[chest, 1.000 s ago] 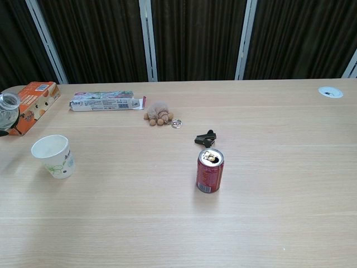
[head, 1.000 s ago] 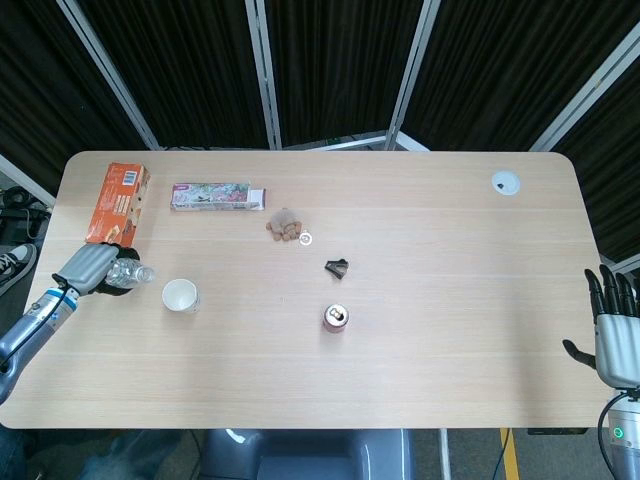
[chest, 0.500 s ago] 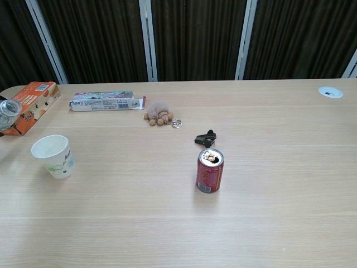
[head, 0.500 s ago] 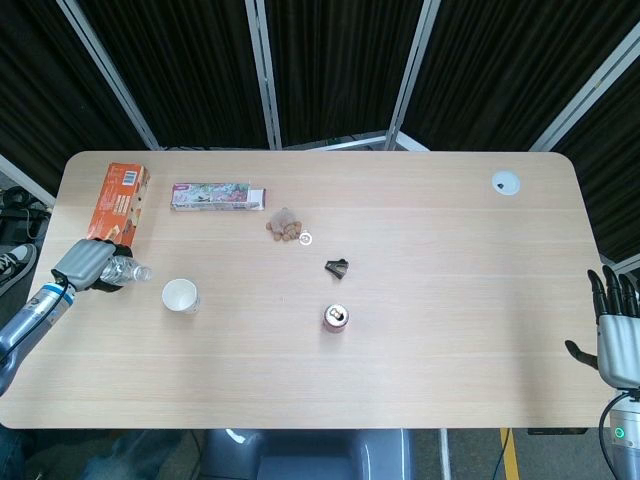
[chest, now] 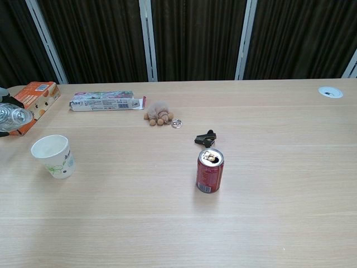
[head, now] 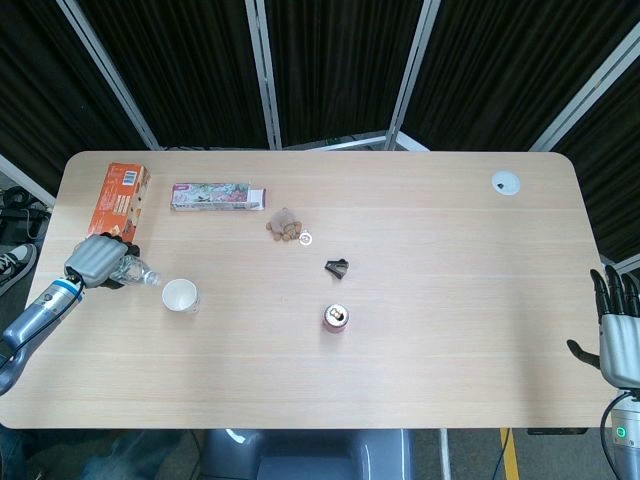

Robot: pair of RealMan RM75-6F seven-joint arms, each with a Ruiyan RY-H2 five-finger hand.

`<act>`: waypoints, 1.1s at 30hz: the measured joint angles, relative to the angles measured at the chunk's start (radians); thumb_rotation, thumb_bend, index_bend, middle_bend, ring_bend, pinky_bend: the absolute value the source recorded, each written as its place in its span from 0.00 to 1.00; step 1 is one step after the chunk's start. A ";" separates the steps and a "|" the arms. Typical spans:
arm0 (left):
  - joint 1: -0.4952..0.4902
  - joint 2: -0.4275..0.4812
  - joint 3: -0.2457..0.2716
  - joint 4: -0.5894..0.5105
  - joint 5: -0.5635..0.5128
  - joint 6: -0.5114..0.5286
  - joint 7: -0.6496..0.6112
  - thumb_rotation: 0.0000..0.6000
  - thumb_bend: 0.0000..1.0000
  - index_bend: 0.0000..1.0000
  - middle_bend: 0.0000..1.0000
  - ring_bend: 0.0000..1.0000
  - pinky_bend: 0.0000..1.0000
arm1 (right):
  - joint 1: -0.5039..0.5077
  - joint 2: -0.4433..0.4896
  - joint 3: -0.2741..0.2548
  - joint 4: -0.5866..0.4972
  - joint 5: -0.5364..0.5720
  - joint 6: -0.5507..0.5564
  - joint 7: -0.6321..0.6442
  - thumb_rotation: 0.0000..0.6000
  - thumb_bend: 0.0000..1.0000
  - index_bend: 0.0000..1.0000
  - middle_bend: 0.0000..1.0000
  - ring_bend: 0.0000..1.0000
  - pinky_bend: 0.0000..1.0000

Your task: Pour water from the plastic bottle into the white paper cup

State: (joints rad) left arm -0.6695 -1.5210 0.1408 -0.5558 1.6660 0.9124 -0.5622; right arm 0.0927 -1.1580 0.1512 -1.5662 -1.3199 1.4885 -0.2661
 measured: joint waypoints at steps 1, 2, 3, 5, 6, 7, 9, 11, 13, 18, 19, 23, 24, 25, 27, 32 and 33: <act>-0.002 -0.001 0.000 -0.001 0.000 0.000 0.013 1.00 0.40 0.56 0.46 0.37 0.37 | 0.000 0.000 0.000 0.000 0.000 0.000 0.000 1.00 0.00 0.00 0.00 0.00 0.00; -0.004 -0.001 0.000 -0.002 0.001 0.001 0.022 1.00 0.41 0.56 0.46 0.37 0.37 | 0.000 0.000 0.000 0.001 0.000 0.000 0.000 1.00 0.00 0.00 0.00 0.00 0.00; -0.005 -0.002 0.000 -0.003 0.001 0.001 0.031 1.00 0.41 0.56 0.46 0.37 0.37 | 0.000 0.000 0.000 0.001 0.000 0.000 0.000 1.00 0.00 0.00 0.00 0.00 0.00; -0.007 -0.003 0.001 -0.004 0.002 0.002 0.051 1.00 0.40 0.56 0.46 0.37 0.37 | 0.000 -0.001 -0.001 0.002 0.001 -0.002 -0.001 1.00 0.00 0.00 0.00 0.00 0.00; -0.008 -0.004 0.001 -0.004 0.002 0.002 0.058 1.00 0.40 0.56 0.46 0.37 0.37 | 0.001 -0.001 0.000 0.003 0.001 -0.002 -0.001 1.00 0.00 0.00 0.00 0.00 0.00; -0.009 -0.004 0.002 -0.005 0.002 0.002 0.064 1.00 0.40 0.56 0.46 0.37 0.37 | 0.001 -0.001 0.000 0.003 0.002 -0.003 -0.002 1.00 0.00 0.00 0.00 0.00 0.00; -0.011 -0.005 0.002 -0.006 0.003 0.003 0.073 1.00 0.40 0.56 0.46 0.37 0.37 | 0.001 -0.002 0.000 0.003 0.003 -0.003 -0.002 1.00 0.00 0.00 0.00 0.00 0.00; -0.012 -0.005 0.002 -0.007 0.003 0.005 0.085 1.00 0.40 0.56 0.46 0.37 0.37 | 0.001 -0.002 0.000 0.004 0.004 -0.003 -0.003 1.00 0.00 0.00 0.00 0.00 0.00; -0.013 -0.006 0.002 -0.008 0.003 0.007 0.095 1.00 0.40 0.56 0.46 0.37 0.37 | 0.001 -0.002 0.001 0.004 0.005 -0.004 -0.003 1.00 0.00 0.00 0.00 0.00 0.00; -0.014 -0.003 0.003 -0.008 0.002 0.012 0.114 1.00 0.40 0.56 0.46 0.37 0.37 | 0.002 -0.003 0.002 0.005 0.008 -0.005 -0.004 1.00 0.00 0.00 0.00 0.00 0.00; -0.014 -0.002 0.003 -0.007 0.001 0.012 0.118 1.00 0.40 0.56 0.46 0.37 0.37 | 0.002 -0.003 0.002 0.004 0.008 -0.005 -0.004 1.00 0.00 0.00 0.00 0.00 0.00; -0.015 0.000 0.002 -0.006 -0.002 0.011 0.126 1.00 0.40 0.56 0.46 0.37 0.37 | 0.001 -0.001 0.001 0.002 0.008 -0.005 -0.005 1.00 0.00 0.00 0.00 0.00 0.00; -0.016 0.000 0.002 -0.007 -0.002 0.010 0.128 1.00 0.40 0.56 0.46 0.37 0.37 | 0.002 -0.001 0.001 0.002 0.007 -0.005 -0.006 1.00 0.00 0.00 0.00 0.00 0.00; -0.017 0.000 0.002 -0.007 -0.003 0.009 0.131 1.00 0.40 0.56 0.46 0.37 0.37 | 0.002 -0.001 0.001 0.001 0.007 -0.005 -0.007 1.00 0.00 0.00 0.00 0.00 0.00; -0.018 0.001 0.001 -0.009 -0.004 0.009 0.138 1.00 0.40 0.56 0.46 0.37 0.37 | 0.002 -0.002 0.000 0.001 0.006 -0.004 -0.009 1.00 0.00 0.00 0.00 0.00 0.00; -0.020 0.001 0.000 -0.009 -0.005 0.011 0.161 1.00 0.40 0.56 0.46 0.37 0.37 | 0.000 -0.001 0.001 -0.001 0.007 -0.001 -0.010 1.00 0.00 0.00 0.00 0.00 0.00; -0.020 0.001 0.000 -0.008 -0.005 0.012 0.166 1.00 0.40 0.56 0.46 0.37 0.37 | 0.001 -0.001 0.001 0.000 0.007 -0.002 -0.009 1.00 0.00 0.00 0.00 0.00 0.00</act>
State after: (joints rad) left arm -0.6894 -1.5204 0.1404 -0.5634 1.6611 0.9245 -0.3959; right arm 0.0932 -1.1589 0.1520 -1.5659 -1.3126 1.4869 -0.2755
